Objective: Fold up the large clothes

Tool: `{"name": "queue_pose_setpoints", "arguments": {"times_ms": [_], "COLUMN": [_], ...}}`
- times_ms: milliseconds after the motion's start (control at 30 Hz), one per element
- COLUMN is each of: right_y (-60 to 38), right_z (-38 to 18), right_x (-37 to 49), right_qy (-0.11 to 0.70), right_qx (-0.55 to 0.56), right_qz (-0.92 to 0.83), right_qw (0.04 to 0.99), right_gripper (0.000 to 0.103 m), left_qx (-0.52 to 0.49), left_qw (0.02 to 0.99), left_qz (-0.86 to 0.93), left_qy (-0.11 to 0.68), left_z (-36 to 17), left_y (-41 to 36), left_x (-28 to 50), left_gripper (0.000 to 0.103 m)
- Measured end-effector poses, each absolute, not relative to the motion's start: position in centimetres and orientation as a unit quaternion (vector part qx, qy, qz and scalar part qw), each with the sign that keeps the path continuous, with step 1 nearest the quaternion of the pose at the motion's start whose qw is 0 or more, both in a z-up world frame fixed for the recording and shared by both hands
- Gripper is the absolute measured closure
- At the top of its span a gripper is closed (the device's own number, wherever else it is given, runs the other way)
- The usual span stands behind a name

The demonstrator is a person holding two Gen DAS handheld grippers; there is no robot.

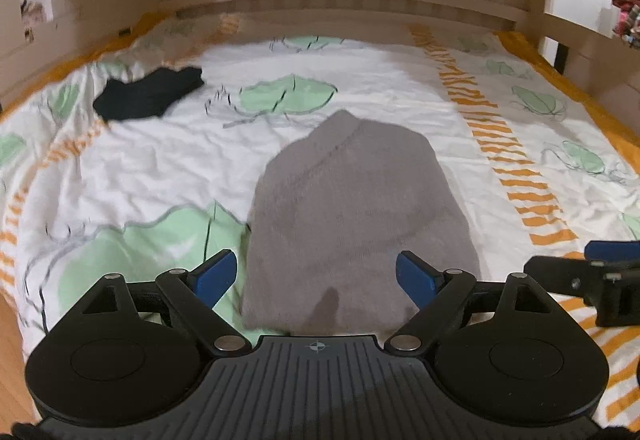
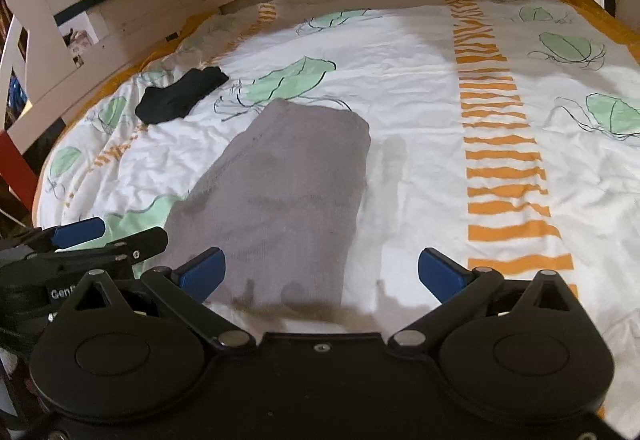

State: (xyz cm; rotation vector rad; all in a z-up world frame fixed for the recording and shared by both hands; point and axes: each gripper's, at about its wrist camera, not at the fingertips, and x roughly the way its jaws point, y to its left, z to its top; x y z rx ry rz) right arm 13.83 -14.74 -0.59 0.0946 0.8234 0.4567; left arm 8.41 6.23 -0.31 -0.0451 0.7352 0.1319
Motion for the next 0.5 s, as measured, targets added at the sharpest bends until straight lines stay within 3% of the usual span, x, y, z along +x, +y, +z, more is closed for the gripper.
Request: {"name": "queue_pose_setpoints", "arguments": {"times_ms": [500], "right_y": [-14.8], "right_z": [-0.8], "right_x": [12.0], "right_qy": [0.400], "right_qx": [0.037], "right_qz": [0.219], "right_qw": [0.889], "right_gripper": [0.000], "left_qx": [-0.053], "left_qw": [0.917], "left_qz": [0.068], "left_qy": [0.390], "left_z": [-1.3], "left_y": [6.9], "left_x": [7.3], "left_gripper": [0.016]}}
